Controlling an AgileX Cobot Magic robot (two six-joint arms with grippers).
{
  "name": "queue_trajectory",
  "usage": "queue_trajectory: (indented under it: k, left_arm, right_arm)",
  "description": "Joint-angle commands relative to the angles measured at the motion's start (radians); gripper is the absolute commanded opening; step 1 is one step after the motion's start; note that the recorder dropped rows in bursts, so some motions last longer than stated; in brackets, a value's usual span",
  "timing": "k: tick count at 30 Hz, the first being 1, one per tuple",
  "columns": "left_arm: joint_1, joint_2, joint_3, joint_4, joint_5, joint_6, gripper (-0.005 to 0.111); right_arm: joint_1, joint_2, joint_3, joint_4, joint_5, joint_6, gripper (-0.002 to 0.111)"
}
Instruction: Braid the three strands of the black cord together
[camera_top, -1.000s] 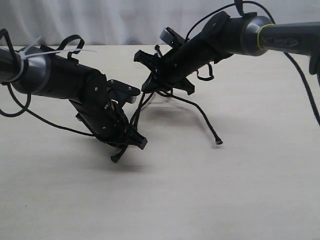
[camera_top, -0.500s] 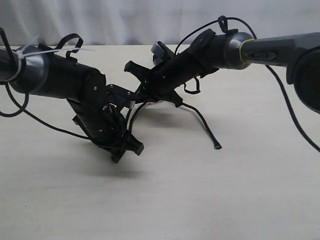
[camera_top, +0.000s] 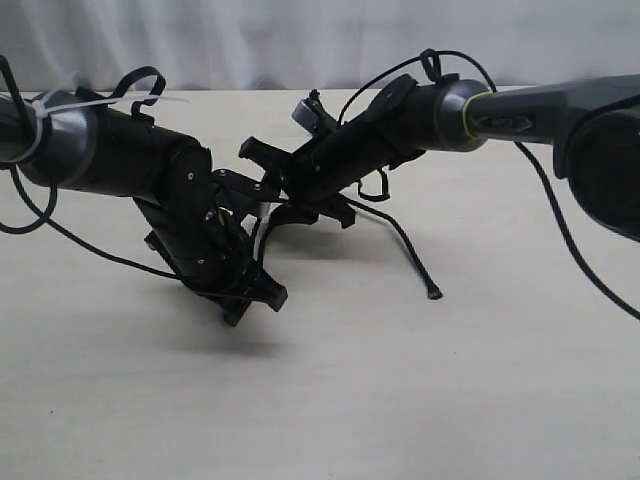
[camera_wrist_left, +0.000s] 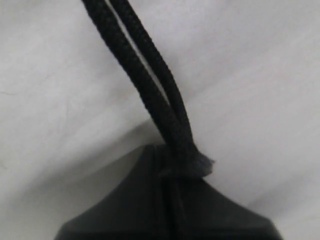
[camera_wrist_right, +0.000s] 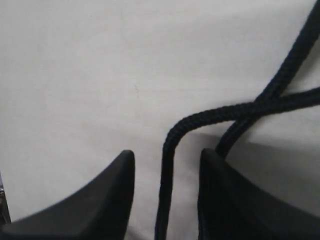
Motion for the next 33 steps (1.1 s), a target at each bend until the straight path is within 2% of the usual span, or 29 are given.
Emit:
queue_trajectory:
  k: [1, 5, 13, 24, 28, 33]
  left_arm:
    - [-0.006, -0.002, 0.007, -0.006, 0.016, 0.000, 0.000]
    - [0.006, -0.005, 0.007, -0.001, 0.037, 0.000, 0.000]
    - [0.039, -0.086, 0.007, 0.036, 0.080, 0.000, 0.000]
    - [0.197, -0.143, 0.007, 0.121, 0.166, -0.007, 0.000]
    - [0.210, -0.145, 0.007, 0.126, 0.162, -0.005, 0.000]
    - [0.210, -0.182, 0.007, 0.127, 0.093, -0.005, 0.000]
  right_arm:
    - [-0.006, -0.002, -0.004, 0.008, 0.018, -0.015, 0.054]
    - [-0.016, -0.022, -0.004, 0.008, 0.041, 0.004, 0.061]
    - [-0.042, -0.056, -0.004, -0.008, 0.053, 0.020, 0.061]
    - [-0.050, -0.061, -0.004, -0.199, 0.156, 0.037, 0.061]
    - [-0.024, -0.061, -0.004, -0.277, 0.203, 0.055, 0.061]
    - [0.049, -0.061, -0.004, -0.423, 0.236, 0.094, 0.061]
